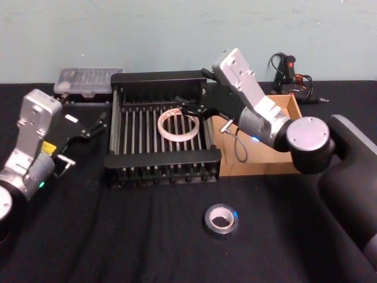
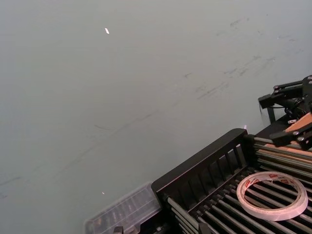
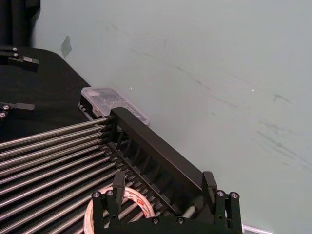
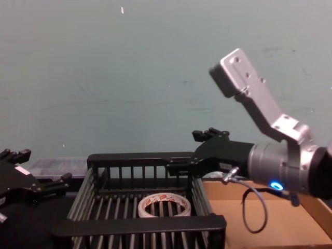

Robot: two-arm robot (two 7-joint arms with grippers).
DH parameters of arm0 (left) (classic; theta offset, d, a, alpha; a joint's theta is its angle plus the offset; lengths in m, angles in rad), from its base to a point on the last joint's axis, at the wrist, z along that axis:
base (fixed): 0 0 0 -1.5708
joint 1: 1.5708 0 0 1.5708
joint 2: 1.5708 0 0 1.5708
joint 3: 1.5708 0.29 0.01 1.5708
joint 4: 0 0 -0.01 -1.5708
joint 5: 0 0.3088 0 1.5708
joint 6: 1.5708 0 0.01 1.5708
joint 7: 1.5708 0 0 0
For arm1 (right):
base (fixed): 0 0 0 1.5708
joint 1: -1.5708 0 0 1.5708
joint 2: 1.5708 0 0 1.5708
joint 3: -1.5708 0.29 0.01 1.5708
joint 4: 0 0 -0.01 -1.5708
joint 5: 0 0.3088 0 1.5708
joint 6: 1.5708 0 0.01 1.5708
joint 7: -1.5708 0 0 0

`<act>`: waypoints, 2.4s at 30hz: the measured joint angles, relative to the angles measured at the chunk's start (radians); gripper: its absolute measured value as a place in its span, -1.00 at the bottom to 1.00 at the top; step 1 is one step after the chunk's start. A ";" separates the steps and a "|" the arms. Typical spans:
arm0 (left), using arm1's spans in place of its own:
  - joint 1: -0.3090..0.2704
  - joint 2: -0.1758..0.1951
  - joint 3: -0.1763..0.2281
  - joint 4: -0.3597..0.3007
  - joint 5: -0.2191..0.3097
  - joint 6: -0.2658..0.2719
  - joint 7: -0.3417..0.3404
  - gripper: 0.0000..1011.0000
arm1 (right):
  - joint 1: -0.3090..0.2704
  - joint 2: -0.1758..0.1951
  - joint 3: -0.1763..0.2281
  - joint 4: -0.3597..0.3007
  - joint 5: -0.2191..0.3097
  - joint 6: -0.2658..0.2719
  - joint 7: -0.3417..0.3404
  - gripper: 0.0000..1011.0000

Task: Pick up the white tape and place it into the black box , Pick up the silver tape and place it into the brown box.

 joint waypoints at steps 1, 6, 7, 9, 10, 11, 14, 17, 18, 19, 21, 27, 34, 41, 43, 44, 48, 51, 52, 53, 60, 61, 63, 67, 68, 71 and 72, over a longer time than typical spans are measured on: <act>0.000 0.000 0.000 0.000 0.000 0.000 0.000 0.98 | -0.005 0.004 0.002 -0.010 0.002 0.004 0.002 0.98; 0.000 0.000 0.000 0.000 0.000 0.000 0.000 0.98 | -0.051 0.045 0.024 -0.104 0.025 0.037 0.013 0.98; 0.000 0.000 0.000 0.000 0.000 0.000 0.000 0.98 | -0.071 0.060 0.033 -0.139 0.035 0.050 0.017 0.98; 0.000 0.000 0.000 0.000 0.000 0.000 0.000 0.98 | -0.093 0.078 0.043 -0.176 0.045 0.063 0.021 0.98; 0.000 0.000 0.000 0.000 0.000 0.000 0.000 0.98 | -0.105 0.087 0.048 -0.196 0.051 0.069 0.022 0.98; 0.000 0.000 0.000 0.000 0.000 0.000 0.000 0.98 | -0.130 0.104 0.060 -0.234 0.064 0.081 0.023 0.98; 0.000 0.000 0.000 0.000 0.000 0.000 0.000 0.98 | -0.184 0.138 0.086 -0.309 0.092 0.102 0.023 0.98; 0.000 0.000 0.000 0.000 0.000 0.000 0.000 0.98 | -0.239 0.171 0.112 -0.378 0.117 0.121 0.021 0.98; 0.000 0.000 0.000 0.000 0.000 0.000 0.000 0.98 | -0.253 0.180 0.118 -0.394 0.123 0.127 0.020 0.98; 0.000 0.000 0.000 0.000 0.000 0.000 0.000 0.98 | -0.265 0.188 0.124 -0.410 0.128 0.132 0.020 0.98; 0.000 0.000 0.000 0.000 0.000 0.000 0.000 0.98 | -0.306 0.213 0.138 -0.453 0.141 0.150 0.019 0.98; 0.000 0.000 0.000 0.000 0.000 0.000 0.000 0.98 | -0.404 0.273 0.161 -0.547 0.170 0.192 0.022 0.98; 0.000 0.000 0.000 0.000 0.000 0.000 0.000 0.98 | -0.488 0.323 0.172 -0.618 0.198 0.238 0.034 0.98; 0.000 0.000 0.000 0.000 0.000 0.000 0.000 0.98 | -0.530 0.351 0.164 -0.654 0.217 0.286 0.046 0.98; 0.000 0.000 0.000 0.000 0.000 0.000 0.000 0.98 | -0.537 0.357 0.157 -0.662 0.221 0.309 0.050 0.98; 0.000 0.000 0.000 0.000 0.000 0.000 0.000 0.98 | -0.539 0.359 0.153 -0.665 0.222 0.317 0.051 0.98; 0.000 0.000 0.000 0.000 0.000 0.000 0.000 0.98 | -0.537 0.367 0.130 -0.674 0.227 0.368 0.062 0.98; 0.000 0.000 0.000 0.000 0.000 0.000 0.000 0.98 | -0.526 0.371 0.109 -0.675 0.227 0.402 0.069 0.98; 0.000 0.000 0.000 0.000 0.000 0.000 0.000 0.98 | -0.523 0.371 0.105 -0.675 0.227 0.411 0.071 0.98; 0.000 0.000 0.000 0.000 0.000 0.000 0.000 0.98 | -0.516 0.372 0.096 -0.673 0.226 0.425 0.075 0.98; 0.000 0.000 0.000 0.000 0.000 0.000 0.000 0.98 | -0.488 0.376 0.060 -0.666 0.222 0.473 0.091 0.98; 0.000 0.000 0.000 0.000 0.000 0.000 0.000 0.98 | -0.482 0.378 0.052 -0.665 0.221 0.482 0.094 0.98; 0.000 0.000 0.000 0.000 0.000 0.000 0.000 0.98 | -0.476 0.379 0.044 -0.665 0.219 0.490 0.098 0.98; 0.000 0.000 0.000 0.000 0.000 0.000 0.000 0.98 | -0.461 0.384 0.021 -0.662 0.211 0.507 0.109 0.98; 0.000 0.000 0.000 0.000 0.000 0.000 0.000 0.98 | -0.461 0.384 0.021 -0.662 0.211 0.507 0.109 0.98; 0.000 0.000 0.000 0.000 0.000 0.000 0.000 0.98 | -0.449 0.387 0.002 -0.659 0.204 0.518 0.117 0.98; 0.000 0.000 0.000 0.000 0.000 0.000 0.000 0.98 | -0.447 0.387 0.000 -0.658 0.202 0.519 0.118 0.98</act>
